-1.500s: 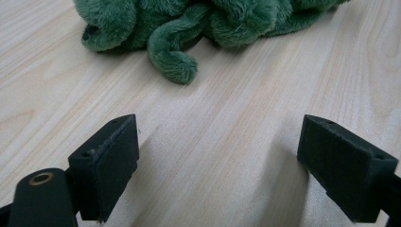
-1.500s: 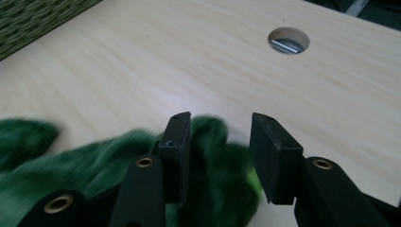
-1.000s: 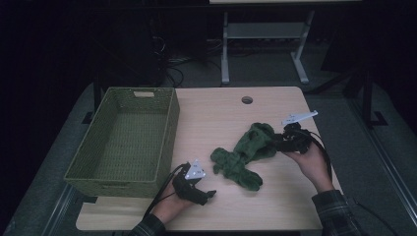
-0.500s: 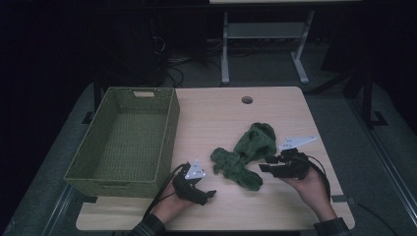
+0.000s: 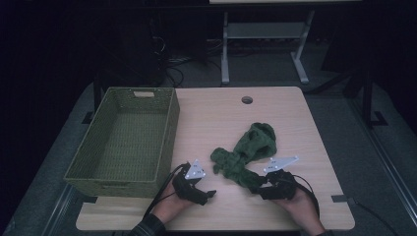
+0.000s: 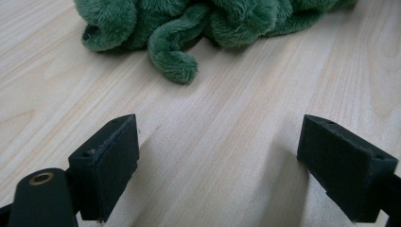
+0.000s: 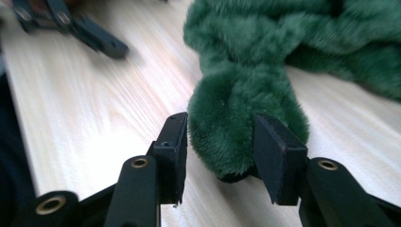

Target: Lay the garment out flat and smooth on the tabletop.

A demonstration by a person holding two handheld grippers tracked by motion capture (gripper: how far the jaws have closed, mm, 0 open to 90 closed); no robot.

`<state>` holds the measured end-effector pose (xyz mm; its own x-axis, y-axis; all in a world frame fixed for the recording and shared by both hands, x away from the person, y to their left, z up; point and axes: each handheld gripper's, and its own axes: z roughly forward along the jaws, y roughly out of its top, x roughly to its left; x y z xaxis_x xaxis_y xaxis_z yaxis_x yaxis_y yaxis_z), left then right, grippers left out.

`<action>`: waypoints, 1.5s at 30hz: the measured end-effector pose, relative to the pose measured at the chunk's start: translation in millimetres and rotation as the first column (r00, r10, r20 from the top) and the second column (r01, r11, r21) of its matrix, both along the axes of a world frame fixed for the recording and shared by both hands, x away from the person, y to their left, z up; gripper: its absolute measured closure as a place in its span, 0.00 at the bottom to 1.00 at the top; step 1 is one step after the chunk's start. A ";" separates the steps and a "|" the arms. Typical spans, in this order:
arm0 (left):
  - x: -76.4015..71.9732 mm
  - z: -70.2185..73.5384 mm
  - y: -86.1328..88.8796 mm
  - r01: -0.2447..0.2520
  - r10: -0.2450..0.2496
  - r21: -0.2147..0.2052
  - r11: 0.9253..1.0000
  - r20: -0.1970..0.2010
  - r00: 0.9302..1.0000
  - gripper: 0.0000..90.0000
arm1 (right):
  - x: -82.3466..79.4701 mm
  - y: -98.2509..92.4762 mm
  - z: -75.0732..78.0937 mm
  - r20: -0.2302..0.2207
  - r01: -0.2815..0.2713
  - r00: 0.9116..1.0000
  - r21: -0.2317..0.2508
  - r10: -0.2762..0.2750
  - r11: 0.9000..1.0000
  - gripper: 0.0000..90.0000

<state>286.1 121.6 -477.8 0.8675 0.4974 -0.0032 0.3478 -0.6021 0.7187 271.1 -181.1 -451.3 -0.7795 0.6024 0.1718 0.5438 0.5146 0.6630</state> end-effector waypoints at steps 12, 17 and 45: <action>0.7 3.9 -2.7 -0.035 0.035 0.034 0.999 -0.014 0.999 0.16 | -0.9 -19.0 2.3 0.053 0.012 0.999 -0.057 -0.009 0.998 0.95; -0.8 11.3 -4.5 -0.043 0.043 0.024 0.999 0.012 0.999 0.17 | -2.4 -40.8 4.6 0.073 0.028 0.997 -0.077 -0.023 0.997 0.95; 24.7 34.3 -31.5 0.060 -0.061 -0.011 0.998 -0.087 0.994 0.96 | -1.0 -70.5 8.3 0.085 0.083 0.993 -0.069 -0.077 0.994 0.96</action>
